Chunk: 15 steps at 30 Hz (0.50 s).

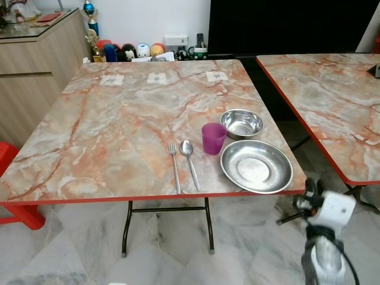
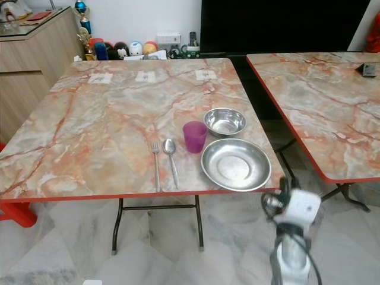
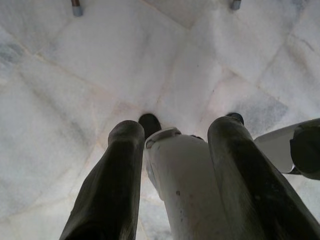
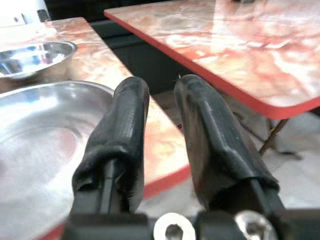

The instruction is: Setting the table

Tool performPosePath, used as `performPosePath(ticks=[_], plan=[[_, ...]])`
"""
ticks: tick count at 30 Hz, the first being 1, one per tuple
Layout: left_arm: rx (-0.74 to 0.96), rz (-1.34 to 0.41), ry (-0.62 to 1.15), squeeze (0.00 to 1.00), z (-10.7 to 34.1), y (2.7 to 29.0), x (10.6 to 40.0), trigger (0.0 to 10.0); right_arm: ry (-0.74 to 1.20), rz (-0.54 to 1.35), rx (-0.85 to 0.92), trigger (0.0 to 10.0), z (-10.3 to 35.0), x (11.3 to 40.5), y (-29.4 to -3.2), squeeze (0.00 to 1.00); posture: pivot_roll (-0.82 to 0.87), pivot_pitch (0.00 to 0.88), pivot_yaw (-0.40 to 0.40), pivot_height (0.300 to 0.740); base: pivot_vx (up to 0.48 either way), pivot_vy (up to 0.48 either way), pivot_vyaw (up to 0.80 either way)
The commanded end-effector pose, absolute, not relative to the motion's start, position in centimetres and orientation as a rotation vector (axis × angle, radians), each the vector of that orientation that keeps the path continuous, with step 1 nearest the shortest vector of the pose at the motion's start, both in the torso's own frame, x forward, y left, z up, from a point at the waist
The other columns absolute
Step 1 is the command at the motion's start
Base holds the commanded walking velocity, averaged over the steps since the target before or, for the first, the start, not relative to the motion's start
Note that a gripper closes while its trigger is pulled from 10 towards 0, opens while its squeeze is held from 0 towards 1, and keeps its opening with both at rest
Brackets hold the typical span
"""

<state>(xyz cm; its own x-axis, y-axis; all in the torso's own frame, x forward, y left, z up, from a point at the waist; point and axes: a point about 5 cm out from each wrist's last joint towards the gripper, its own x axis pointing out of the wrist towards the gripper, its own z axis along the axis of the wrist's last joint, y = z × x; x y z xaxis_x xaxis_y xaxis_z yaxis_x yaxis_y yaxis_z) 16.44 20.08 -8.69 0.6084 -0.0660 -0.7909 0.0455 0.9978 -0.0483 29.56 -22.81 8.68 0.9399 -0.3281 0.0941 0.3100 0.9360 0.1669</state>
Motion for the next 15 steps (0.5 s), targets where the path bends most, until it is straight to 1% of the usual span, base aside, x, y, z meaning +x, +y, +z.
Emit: performPosePath(ticks=[1,2,8,12,15], plan=[[-0.022,-0.059,0.944,0.00,-9.03,20.33,15.57,10.0,-0.089,-0.344,0.199,10.0,8.33,29.46,-22.93,1.00,-0.05,0.082,-0.032,0.740,0.000,0.000,0.00],[-0.022,-0.057,0.946,0.00,-9.06,20.40,15.45,10.0,-0.092,-0.351,0.252,10.0,8.68,29.68,-22.66,1.00,-0.05,0.084,-0.033,0.740,0.000,0.000,0.00],[-0.020,-0.057,0.957,0.00,-9.20,20.53,15.03,10.0,-0.051,-0.338,0.297,10.0,8.25,29.51,-21.99,1.00,-0.05,0.092,-0.032,0.740,0.000,0.000,0.00],[-0.020,-0.059,0.962,0.00,-9.29,20.50,14.81,10.0,-0.017,-0.357,0.361,10.0,7.80,29.40,-22.22,1.00,-0.05,0.095,-0.032,0.740,0.000,0.000,0.00],[-0.019,-0.061,0.968,0.00,-9.37,20.43,14.65,10.0,0.014,-0.355,0.399,10.0,7.91,30.06,-22.46,1.00,-0.05,0.097,-0.032,0.740,0.000,0.000,0.00]])
